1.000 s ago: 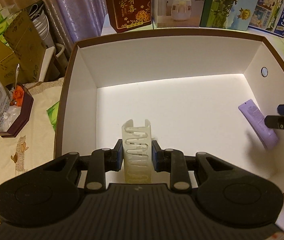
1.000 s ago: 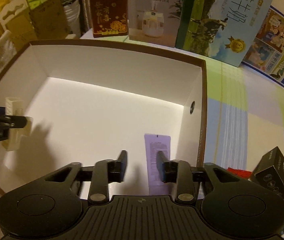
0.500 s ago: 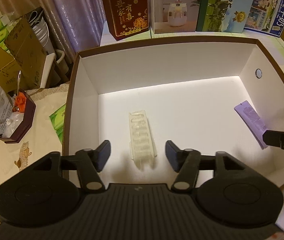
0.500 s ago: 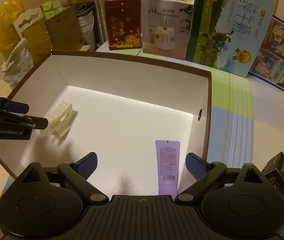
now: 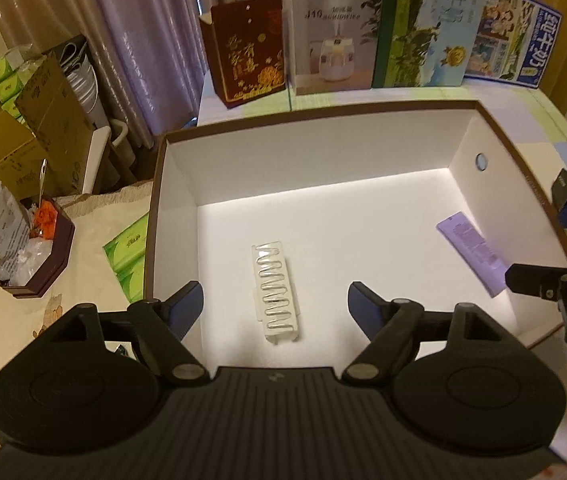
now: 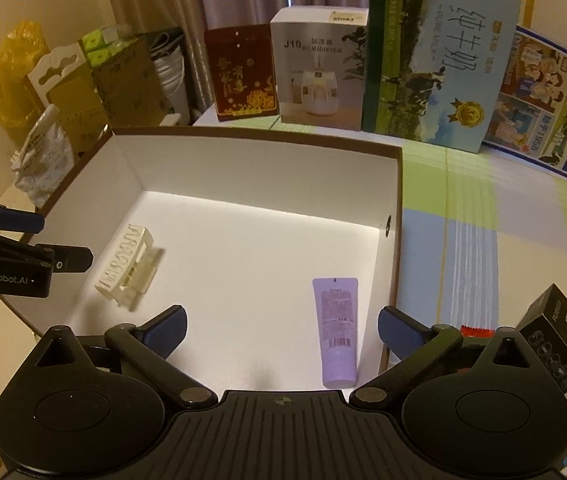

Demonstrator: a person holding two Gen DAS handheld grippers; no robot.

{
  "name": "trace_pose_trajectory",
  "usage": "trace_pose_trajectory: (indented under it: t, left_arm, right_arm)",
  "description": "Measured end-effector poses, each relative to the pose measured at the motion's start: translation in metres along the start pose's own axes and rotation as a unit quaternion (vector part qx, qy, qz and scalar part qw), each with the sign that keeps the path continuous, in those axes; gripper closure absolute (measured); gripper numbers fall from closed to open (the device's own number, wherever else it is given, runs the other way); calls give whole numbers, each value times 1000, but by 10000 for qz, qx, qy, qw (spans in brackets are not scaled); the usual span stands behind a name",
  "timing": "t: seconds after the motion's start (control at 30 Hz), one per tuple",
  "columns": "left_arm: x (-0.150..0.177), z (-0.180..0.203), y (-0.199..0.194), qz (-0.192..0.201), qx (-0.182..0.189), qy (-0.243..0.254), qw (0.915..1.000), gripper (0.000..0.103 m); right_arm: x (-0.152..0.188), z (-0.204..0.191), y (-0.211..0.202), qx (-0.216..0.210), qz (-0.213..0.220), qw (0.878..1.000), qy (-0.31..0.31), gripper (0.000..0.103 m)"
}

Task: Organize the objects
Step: 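Open the left tool releasing the clip tray while the right tool drops the lavender tube in the box, then move both tools back over the remaining items on the table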

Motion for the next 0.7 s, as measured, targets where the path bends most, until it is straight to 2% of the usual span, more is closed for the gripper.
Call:
trace_pose_trajectory:
  t: [0.43,0.7]
  left_arm:
    - [22,35,-52,360,311,-69,9988,23]
    - [43,91,-77,421,601,-52,9973,23]
  right_arm:
    - [31,18,-52,-283,368,9981,403,2]
    - [67,56,-93,-278,497,9960,683,2]
Point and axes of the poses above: each gripper's, at about its wrist camera, not at the fingertips, and y roughly the way its jaws point, z to its right, x to its underside, the point moved 2 cm from there along y, roughly the way its jaws point, and after that the axes turned 4 degrees about -z, right-handed, at the moved point
